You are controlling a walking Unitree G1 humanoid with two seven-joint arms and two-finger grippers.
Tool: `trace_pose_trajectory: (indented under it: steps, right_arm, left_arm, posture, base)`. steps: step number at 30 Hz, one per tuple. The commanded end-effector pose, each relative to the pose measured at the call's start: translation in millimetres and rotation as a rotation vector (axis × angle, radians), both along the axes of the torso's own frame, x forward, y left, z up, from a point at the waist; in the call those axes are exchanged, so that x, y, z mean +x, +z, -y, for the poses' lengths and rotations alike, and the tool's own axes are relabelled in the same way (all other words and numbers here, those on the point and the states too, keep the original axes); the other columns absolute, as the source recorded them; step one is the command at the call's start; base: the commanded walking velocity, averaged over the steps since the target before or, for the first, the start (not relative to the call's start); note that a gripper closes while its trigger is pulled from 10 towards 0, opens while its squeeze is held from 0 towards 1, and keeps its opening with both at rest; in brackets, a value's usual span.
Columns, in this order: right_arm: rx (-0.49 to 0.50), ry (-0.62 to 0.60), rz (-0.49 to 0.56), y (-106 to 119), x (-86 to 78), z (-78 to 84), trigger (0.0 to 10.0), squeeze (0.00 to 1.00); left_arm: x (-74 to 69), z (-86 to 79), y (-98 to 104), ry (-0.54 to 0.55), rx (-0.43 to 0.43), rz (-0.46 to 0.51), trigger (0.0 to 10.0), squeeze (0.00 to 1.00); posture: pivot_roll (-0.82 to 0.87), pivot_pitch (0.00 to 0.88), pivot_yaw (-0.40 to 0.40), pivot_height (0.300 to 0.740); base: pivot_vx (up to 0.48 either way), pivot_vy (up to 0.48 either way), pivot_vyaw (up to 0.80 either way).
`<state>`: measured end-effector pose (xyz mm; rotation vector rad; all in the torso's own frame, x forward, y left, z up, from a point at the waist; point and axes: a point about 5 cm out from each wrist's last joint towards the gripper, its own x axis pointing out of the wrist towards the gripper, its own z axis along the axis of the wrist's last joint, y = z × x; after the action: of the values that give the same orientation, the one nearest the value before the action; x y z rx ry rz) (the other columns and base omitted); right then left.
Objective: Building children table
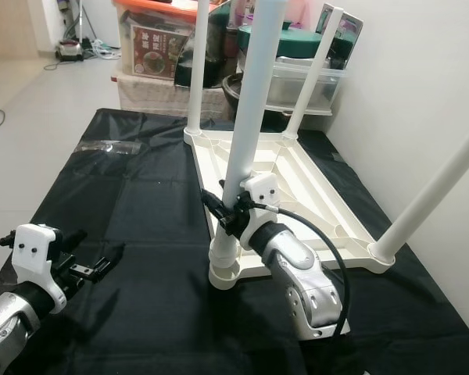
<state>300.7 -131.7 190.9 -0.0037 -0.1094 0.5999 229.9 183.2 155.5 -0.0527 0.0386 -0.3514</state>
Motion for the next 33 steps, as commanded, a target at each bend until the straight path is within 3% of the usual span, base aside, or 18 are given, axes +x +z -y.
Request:
trace_pose_trajectory:
  steps: [1, 6, 11, 33]
  right_arm:
    - [-0.023, -0.033, -0.011, -3, 1.4, 10.1, 0.0, 0.00]
    - [-0.030, -0.028, -0.008, -3, -2.1, 11.5, 0.0, 0.00]
    - [-0.055, 0.032, -0.002, -8, -15.8, 3.0, 0.0, 0.00]
    - [-0.081, 0.116, 0.012, -23, -22.7, -18.9, 0.0, 0.00]
  left_arm:
    - [-1.0, 3.1, -4, -0.008, 0.007, -0.021, 10.0, 0.00]
    - [0.1, 4.2, -5, -0.011, 0.006, -0.024, 10.0, 0.00]
    - [1.1, 1.8, -5, -0.007, 0.008, -0.025, 10.0, 0.00]
    - [0.2, -3.1, -6, 0.027, 0.009, -0.029, 10.0, 0.00]
  posture:
    - [0.09, 0.000, -0.144, 0.740]
    - [0.09, 0.000, -0.144, 0.740]
    - [0.08, 0.000, -0.135, 0.740]
    - [0.11, 0.000, -0.154, 0.740]
  base:
    - [0.000, 0.000, 0.00]
    - [0.000, 0.000, 0.00]
    - [0.000, 0.000, 0.00]
    - [0.000, 0.000, 0.00]
